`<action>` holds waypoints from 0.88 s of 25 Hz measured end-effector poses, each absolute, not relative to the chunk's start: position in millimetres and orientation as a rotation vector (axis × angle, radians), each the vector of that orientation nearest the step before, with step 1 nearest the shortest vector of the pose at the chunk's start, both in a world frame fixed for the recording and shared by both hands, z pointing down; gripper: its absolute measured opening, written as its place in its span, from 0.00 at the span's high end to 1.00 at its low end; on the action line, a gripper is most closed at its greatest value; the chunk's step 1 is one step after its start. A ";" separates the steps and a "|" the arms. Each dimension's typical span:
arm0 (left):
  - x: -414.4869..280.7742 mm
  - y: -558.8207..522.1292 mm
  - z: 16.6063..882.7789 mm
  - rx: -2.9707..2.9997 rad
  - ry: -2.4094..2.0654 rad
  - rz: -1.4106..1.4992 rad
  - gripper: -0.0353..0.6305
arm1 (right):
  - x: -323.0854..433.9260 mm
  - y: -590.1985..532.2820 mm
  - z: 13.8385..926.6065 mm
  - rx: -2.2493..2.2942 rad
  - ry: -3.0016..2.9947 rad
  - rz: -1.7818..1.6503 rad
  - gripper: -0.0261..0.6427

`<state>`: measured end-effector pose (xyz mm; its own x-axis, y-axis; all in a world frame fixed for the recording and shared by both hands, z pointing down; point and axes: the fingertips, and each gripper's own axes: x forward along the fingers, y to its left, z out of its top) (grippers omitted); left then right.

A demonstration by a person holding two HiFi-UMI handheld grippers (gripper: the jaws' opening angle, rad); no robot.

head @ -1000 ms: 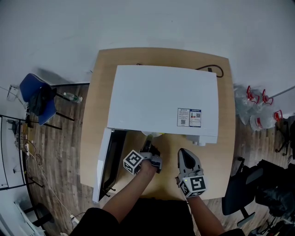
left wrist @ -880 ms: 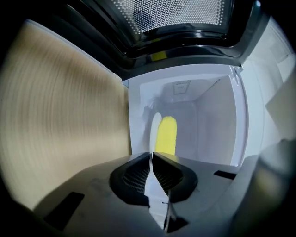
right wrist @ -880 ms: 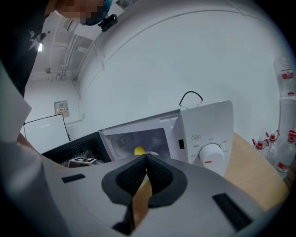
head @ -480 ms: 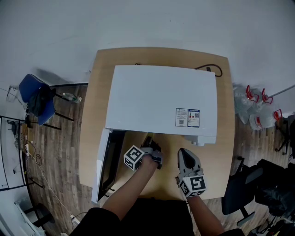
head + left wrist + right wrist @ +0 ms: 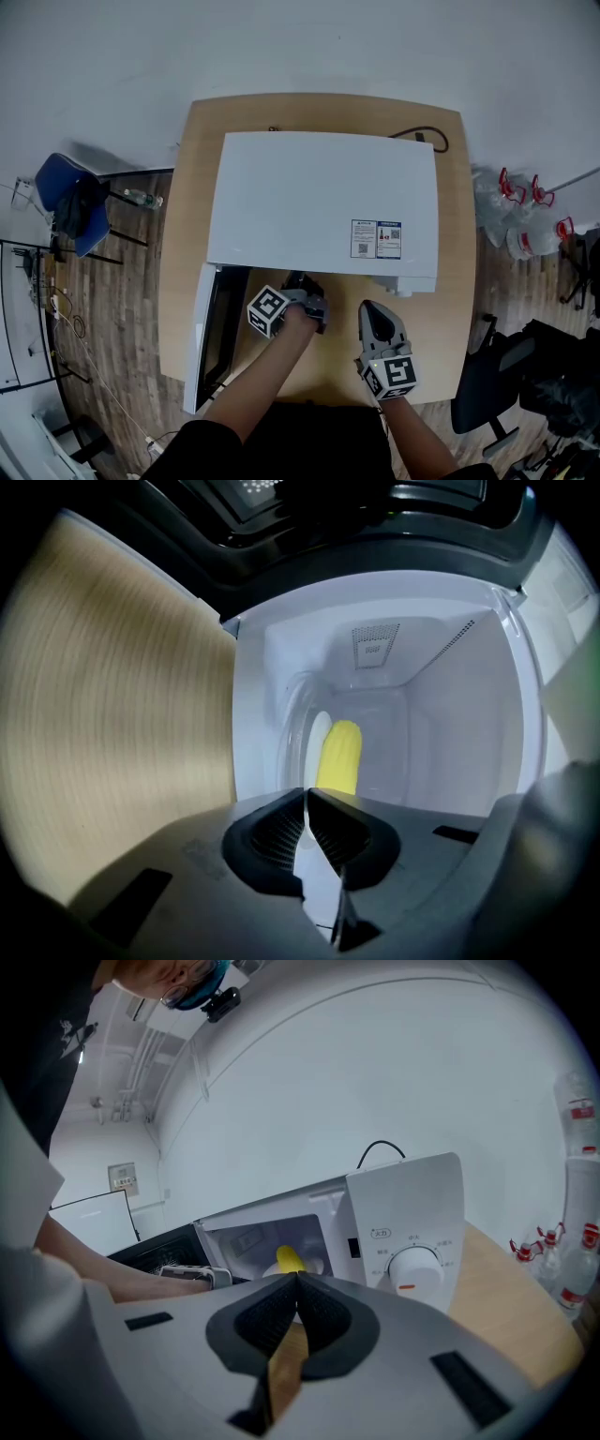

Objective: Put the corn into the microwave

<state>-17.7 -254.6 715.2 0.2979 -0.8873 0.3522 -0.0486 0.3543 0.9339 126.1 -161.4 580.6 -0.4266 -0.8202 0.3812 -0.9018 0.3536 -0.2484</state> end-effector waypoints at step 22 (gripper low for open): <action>-18.0 -268.9 712.7 1.043 -1.185 -0.638 0.91 | 131.7 -154.1 580.1 1.558 -2.406 0.598 0.87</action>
